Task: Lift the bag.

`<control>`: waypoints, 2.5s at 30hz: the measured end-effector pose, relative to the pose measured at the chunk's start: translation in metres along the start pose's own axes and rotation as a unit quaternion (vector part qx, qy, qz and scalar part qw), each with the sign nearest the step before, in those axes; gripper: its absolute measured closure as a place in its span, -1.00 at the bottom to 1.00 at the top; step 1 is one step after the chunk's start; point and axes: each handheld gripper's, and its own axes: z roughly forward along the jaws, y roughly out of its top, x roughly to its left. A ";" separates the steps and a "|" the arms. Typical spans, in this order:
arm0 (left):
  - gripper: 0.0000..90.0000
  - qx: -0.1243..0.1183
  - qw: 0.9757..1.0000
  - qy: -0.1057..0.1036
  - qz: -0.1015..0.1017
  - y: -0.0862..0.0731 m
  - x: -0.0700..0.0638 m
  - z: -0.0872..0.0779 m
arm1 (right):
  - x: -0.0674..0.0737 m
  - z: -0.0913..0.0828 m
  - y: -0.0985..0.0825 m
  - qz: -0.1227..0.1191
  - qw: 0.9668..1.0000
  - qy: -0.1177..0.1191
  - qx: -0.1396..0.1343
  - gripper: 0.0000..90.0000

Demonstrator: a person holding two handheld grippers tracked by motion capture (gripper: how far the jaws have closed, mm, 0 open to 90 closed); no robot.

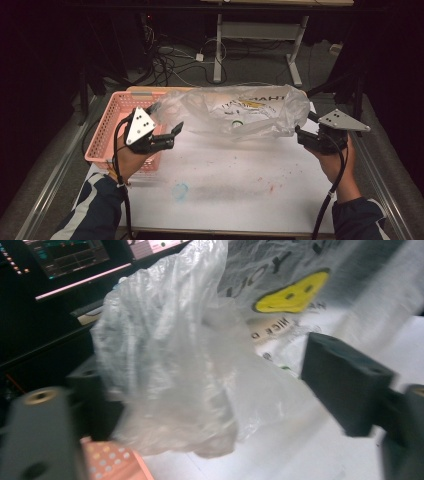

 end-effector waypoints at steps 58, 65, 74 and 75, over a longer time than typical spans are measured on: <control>-0.62 0.095 0.995 0.010 -0.012 -0.076 -0.007 -0.015 | -0.002 -0.047 -0.070 0.018 0.999 0.021 0.038 -0.43; -0.62 0.110 0.994 0.007 -0.007 -0.086 -0.015 -0.018 | 0.010 -0.045 -0.098 0.024 0.997 0.040 0.057 -0.50; -0.63 0.126 0.992 0.001 -0.010 -0.095 -0.018 -0.015 | 0.023 -0.032 -0.106 0.002 0.995 0.053 0.082 -0.50; -0.63 0.124 0.992 0.002 -0.012 -0.095 -0.017 -0.016 | 0.024 -0.032 -0.105 -0.001 0.995 0.052 0.082 -0.50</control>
